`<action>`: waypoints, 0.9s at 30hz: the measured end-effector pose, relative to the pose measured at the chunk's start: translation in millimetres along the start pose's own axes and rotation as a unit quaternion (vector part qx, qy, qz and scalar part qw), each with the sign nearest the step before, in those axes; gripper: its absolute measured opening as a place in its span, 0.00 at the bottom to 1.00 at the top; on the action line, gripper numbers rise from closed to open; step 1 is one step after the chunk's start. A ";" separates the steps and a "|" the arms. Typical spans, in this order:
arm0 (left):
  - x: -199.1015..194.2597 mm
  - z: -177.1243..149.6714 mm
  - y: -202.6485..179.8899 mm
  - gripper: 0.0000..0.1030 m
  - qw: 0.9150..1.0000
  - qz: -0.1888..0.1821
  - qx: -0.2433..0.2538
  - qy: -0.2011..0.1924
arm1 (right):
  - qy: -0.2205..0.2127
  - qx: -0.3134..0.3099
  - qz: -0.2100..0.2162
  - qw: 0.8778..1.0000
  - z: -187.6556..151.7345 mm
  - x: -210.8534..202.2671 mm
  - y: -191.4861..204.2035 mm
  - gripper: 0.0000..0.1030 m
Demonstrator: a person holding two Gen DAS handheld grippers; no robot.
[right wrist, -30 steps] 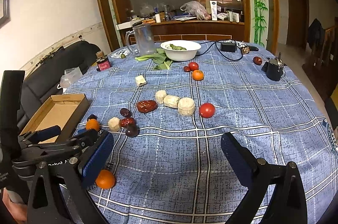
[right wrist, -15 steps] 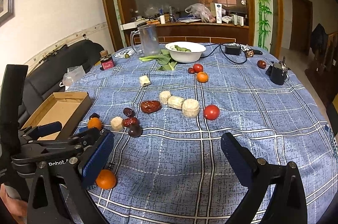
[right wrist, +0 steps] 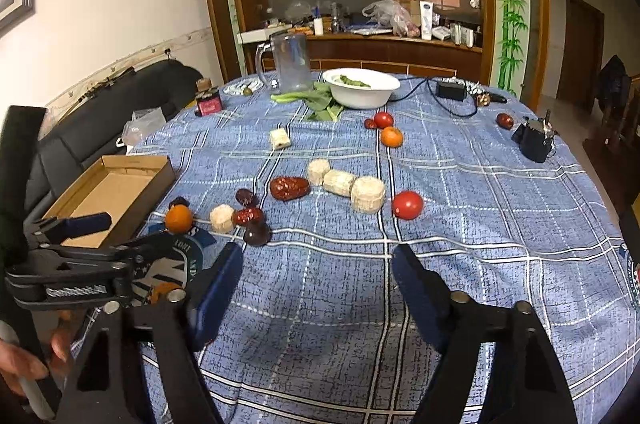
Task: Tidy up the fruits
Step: 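Position the left tool over the two mandarin oranges on the tablecloth, then grasp a mandarin orange with the left tool while the right tool grasps another orange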
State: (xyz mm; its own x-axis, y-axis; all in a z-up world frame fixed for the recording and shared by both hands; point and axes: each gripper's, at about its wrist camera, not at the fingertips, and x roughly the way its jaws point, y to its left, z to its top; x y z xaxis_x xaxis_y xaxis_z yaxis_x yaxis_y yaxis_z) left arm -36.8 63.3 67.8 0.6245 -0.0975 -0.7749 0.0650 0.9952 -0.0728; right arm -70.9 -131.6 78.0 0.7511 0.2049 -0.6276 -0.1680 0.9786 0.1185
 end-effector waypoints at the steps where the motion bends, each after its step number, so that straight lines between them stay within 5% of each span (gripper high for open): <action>1: -0.7 -0.6 1.2 1.00 1.000 -0.005 -0.001 0.003 | -0.001 0.002 0.000 1.000 -0.7 0.0 -1.3 0.77; 27: -4.1 -23.3 -2.4 1.00 0.998 -0.032 0.042 0.017 | 0.014 -0.009 0.005 1.000 -14.1 -6.3 10.0 0.77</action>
State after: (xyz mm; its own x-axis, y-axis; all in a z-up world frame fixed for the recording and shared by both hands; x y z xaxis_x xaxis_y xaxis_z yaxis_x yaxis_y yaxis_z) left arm -57.7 61.4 56.5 0.5900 -0.1591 -0.7915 0.1700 0.9829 -0.0709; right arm -86.3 -123.4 72.3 0.7304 0.2143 -0.6485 -0.1872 0.9759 0.1117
